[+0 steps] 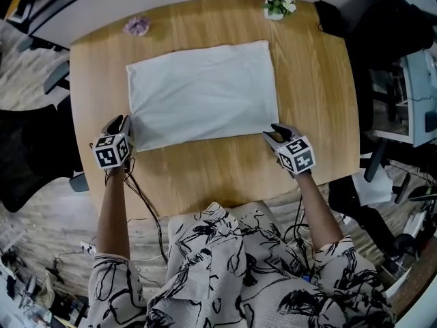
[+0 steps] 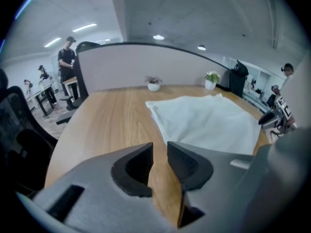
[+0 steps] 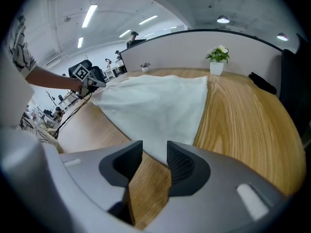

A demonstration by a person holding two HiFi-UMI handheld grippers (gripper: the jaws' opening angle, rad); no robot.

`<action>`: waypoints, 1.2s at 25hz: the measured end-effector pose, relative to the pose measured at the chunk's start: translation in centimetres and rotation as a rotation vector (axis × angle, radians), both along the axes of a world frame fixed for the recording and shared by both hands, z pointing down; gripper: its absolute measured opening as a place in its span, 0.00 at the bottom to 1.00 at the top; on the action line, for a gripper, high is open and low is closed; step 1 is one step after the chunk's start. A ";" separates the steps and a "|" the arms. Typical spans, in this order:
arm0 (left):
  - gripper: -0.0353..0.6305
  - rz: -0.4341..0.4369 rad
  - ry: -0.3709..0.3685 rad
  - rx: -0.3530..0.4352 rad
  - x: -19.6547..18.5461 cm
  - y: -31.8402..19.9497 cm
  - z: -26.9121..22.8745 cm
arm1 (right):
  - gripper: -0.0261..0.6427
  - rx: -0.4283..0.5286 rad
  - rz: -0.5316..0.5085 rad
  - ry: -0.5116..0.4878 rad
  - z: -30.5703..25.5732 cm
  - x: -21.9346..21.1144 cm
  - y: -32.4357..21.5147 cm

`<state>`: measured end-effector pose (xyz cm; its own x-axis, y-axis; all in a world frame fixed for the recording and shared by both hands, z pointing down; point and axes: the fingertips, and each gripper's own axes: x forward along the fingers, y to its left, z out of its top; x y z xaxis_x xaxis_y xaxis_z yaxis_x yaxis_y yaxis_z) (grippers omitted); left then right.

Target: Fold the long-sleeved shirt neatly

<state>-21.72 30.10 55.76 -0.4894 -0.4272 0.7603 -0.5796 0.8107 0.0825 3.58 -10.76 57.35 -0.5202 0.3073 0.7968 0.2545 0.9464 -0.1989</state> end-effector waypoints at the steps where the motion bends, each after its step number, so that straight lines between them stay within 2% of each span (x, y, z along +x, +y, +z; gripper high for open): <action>1: 0.21 -0.032 -0.028 0.035 0.0 0.5 -1.3 | 0.30 -0.012 0.006 -0.029 -0.8 -0.1 -0.1; 4: 0.20 -0.062 -0.139 0.096 1.5 1.4 -6.0 | 0.28 -0.050 0.080 -0.175 -4.8 -0.4 -1.6; 9: 0.06 -0.117 -0.345 0.153 6.5 1.9 -14.9 | 0.12 -0.123 0.185 -0.469 -14.0 -1.1 -4.6; 11: 0.06 -0.136 -0.419 0.166 8.7 1.8 -18.1 | 0.05 -0.141 0.218 -0.552 -17.0 -1.1 -5.7; 16: 0.06 -0.145 -0.586 0.221 13.3 0.7 -25.8 | 0.05 -0.173 0.273 -0.747 -23.5 -0.5 -8.0; 18: 0.06 -0.156 -0.648 0.260 14.6 0.6 -28.7 | 0.05 -0.166 0.272 -0.840 -26.2 -0.2 -8.3; 21: 0.06 -0.192 -0.738 0.317 16.3 1.3 -32.9 | 0.05 -0.103 0.246 -0.977 -30.8 1.0 -8.2; 24: 0.06 -0.175 -0.833 0.347 17.5 1.8 -36.3 | 0.05 -0.038 0.208 -1.099 -35.8 2.7 -7.5; 26: 0.06 -0.148 -0.878 0.350 18.1 1.9 -37.9 | 0.05 0.003 0.180 -1.158 -38.8 3.9 -6.7; 28: 0.06 -0.140 -0.891 0.385 18.7 2.1 -38.8 | 0.05 0.027 0.182 -1.209 -41.4 5.1 -6.1; 30: 0.06 -0.154 -0.881 0.427 18.9 2.6 -38.9 | 0.05 -0.014 0.233 -1.243 -43.2 6.2 -5.9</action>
<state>-2.80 32.74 16.82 -0.8793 -0.4647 -0.1047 -0.4649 0.8850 -0.0244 9.81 -16.63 14.16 -0.9562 0.1125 -0.2701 0.1044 0.9935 0.0444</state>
